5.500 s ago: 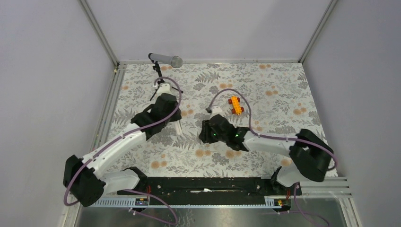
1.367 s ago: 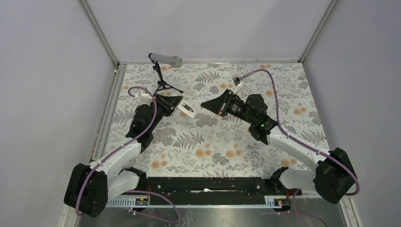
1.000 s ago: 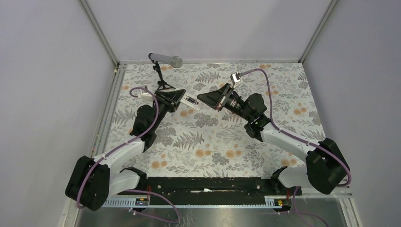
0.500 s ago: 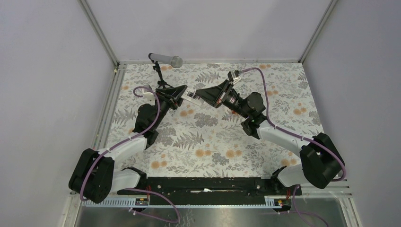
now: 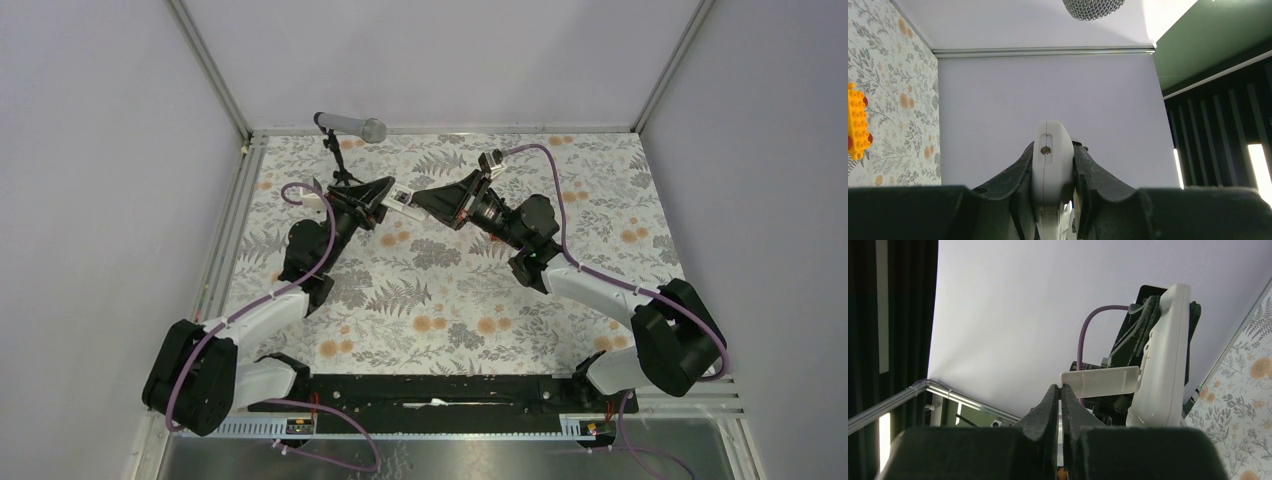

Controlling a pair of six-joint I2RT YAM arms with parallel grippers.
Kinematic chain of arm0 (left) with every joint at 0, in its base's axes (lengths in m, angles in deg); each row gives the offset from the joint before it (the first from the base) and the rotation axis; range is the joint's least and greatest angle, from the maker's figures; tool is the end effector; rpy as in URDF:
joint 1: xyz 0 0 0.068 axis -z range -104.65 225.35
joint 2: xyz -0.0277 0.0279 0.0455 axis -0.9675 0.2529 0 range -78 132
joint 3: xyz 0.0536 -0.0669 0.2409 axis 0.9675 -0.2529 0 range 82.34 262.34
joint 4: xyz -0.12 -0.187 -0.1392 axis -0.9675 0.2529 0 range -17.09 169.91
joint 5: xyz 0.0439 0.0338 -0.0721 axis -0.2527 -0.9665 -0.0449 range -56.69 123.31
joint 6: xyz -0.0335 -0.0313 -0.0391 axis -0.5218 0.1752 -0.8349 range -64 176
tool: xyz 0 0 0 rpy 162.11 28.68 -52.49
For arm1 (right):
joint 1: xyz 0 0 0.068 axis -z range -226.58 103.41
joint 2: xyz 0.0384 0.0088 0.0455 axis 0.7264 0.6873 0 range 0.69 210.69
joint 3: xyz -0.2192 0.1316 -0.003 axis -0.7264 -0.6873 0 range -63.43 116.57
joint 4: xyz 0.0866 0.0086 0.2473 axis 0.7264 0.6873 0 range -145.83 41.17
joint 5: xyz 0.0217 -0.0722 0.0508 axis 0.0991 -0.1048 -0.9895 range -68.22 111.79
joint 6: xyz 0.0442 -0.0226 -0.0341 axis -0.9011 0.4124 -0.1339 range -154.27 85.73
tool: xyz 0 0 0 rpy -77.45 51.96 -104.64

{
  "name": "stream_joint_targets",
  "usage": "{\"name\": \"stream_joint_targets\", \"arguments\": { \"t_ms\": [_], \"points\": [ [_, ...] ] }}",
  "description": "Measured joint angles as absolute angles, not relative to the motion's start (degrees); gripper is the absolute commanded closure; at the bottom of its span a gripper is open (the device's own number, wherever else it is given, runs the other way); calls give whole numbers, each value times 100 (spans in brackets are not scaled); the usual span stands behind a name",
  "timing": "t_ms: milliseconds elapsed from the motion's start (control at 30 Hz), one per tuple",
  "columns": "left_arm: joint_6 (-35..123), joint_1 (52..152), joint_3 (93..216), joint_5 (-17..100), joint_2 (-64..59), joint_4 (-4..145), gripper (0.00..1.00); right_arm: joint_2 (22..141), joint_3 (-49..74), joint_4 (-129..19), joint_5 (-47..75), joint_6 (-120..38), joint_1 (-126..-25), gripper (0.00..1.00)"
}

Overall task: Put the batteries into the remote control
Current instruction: Load the battery cover into the remote control.

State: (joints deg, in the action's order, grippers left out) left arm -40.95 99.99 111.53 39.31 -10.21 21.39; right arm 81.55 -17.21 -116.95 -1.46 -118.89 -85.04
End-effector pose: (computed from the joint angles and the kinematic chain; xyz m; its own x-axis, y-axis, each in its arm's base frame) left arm 0.2451 -0.1176 0.2616 -0.5281 -0.8439 0.0947 0.1405 -0.1968 -0.9703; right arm 0.2395 0.2129 0.3176 -0.8115 0.5237 -0.2591 -0.4272 -0.2293 0.8746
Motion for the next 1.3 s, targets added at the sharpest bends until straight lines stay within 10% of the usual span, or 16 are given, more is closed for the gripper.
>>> {"name": "stream_joint_targets", "arguments": {
  "t_ms": [1300],
  "points": [
    [-3793, 9995, 11207, 4062, -1679, 3312, 100, 8459, -1975, -12615, 219, -12683, -8502, 100]
  ]
}}
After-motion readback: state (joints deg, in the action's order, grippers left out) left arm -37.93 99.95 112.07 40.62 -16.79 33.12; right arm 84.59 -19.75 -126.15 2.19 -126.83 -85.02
